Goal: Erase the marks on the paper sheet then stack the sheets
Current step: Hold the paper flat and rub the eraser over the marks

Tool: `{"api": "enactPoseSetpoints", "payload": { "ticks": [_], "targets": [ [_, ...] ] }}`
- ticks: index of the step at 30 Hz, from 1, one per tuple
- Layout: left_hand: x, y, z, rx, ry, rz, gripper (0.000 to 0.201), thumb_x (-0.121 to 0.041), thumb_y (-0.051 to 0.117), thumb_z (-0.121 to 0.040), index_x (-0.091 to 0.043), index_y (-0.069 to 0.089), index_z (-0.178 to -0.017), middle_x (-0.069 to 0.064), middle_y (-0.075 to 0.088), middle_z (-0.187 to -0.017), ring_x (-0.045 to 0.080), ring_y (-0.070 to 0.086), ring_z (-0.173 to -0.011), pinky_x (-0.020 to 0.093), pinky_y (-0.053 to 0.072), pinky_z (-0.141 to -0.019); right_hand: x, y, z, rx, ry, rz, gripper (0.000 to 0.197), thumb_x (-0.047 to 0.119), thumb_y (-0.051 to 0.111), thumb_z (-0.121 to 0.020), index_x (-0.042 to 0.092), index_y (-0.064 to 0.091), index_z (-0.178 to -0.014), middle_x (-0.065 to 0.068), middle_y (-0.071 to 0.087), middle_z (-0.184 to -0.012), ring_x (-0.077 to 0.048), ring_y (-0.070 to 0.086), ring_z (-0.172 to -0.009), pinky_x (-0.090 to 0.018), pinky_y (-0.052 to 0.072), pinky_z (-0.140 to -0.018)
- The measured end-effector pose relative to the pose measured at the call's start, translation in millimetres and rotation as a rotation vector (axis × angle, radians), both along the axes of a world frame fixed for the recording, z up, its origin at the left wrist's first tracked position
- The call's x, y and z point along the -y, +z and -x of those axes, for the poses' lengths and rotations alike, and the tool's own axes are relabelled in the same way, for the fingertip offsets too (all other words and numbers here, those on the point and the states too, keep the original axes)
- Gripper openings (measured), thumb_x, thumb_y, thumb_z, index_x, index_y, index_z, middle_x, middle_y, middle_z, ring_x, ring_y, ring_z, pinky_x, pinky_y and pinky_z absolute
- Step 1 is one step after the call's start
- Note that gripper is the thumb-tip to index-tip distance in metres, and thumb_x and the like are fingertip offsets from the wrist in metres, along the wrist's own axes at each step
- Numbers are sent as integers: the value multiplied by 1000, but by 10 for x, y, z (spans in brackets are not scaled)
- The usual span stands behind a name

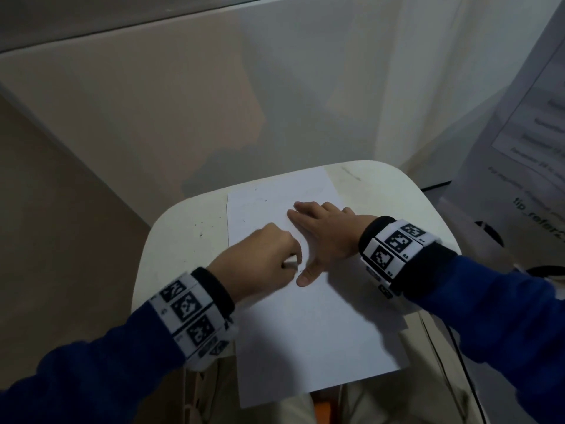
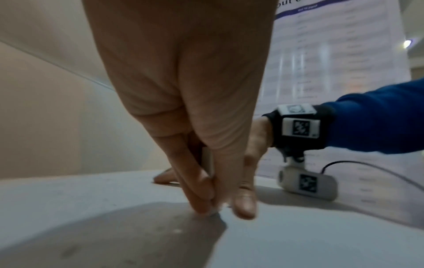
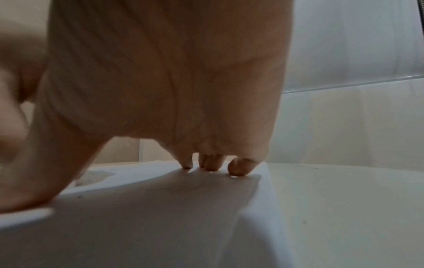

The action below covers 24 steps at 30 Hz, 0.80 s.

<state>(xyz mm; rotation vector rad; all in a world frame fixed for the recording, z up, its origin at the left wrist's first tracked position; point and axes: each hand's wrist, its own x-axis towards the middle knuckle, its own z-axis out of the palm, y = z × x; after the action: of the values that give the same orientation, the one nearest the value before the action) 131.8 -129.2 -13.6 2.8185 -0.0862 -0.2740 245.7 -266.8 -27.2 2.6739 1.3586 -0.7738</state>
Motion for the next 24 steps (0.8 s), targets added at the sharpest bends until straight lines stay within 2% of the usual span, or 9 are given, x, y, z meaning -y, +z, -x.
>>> {"api": "enactPoseSetpoints", "payload": {
  "ticks": [3, 8, 14, 17, 19, 21, 24],
  "targets": [
    [-86, -11, -40, 34, 34, 17, 21, -20, 61, -82, -23, 77, -95, -5, 70, -79, 10, 64, -66, 29, 57, -66, -7, 0, 1, 3, -4, 7, 132, 82, 71, -54, 30, 2, -155, 10, -4, -163, -25, 10, -148, -53, 20, -116],
    [-329, -56, -186, 142, 177, -13, 18, -18, 62, -83, -23, 77, -93, -2, 71, -83, 14, 64, -71, 31, 56, -66, -19, -6, 4, 2, -6, 15, 134, 83, 70, -54, 31, -2, -155, 11, -6, -163, -24, 8, -148, -52, 19, -116],
    [-149, -17, 73, 6, -10, 27, 23, -18, 62, -83, -20, 78, -99, -7, 72, -83, 5, 59, -63, 18, 47, -62, -16, -25, -8, 3, -5, 14, 135, 84, 69, -54, 30, -2, -155, 11, -6, -163, -25, 9, -148, -52, 19, -116],
    [-248, -21, 20, 41, 48, 26, 21, -19, 63, -81, -21, 78, -97, -7, 72, -81, 4, 59, -64, 20, 48, -61, -21, -29, -1, 10, -5, 12, 134, 85, 69, -54, 31, -1, -155, 11, -5, -162, -25, 10, -148, -52, 20, -115],
    [-348, -23, -49, 85, 133, 5, 18, -18, 63, -81, -22, 77, -92, -5, 72, -81, 10, 64, -68, 25, 52, -62, -25, -29, -2, 8, -8, 14, 134, 85, 68, -53, 31, -1, -155, 12, -5, -162, -24, 10, -148, -52, 19, -115],
    [-386, -24, -69, 110, 179, 2, 17, -16, 63, -82, -21, 77, -90, -4, 71, -80, 12, 65, -69, 23, 49, -59, -25, -31, -6, 9, -8, 13, 134, 86, 68, -52, 32, 0, -154, 13, -5, -162, -24, 11, -148, -52, 20, -115],
    [-291, 4, 42, 70, 100, -6, 19, -17, 63, -82, -20, 78, -93, -6, 74, -84, 8, 65, -70, 20, 50, -63, -19, -36, -6, 12, -9, 9, 134, 85, 68, -52, 32, 0, -154, 12, -5, -162, -25, 11, -148, -53, 20, -115]
  ]
}}
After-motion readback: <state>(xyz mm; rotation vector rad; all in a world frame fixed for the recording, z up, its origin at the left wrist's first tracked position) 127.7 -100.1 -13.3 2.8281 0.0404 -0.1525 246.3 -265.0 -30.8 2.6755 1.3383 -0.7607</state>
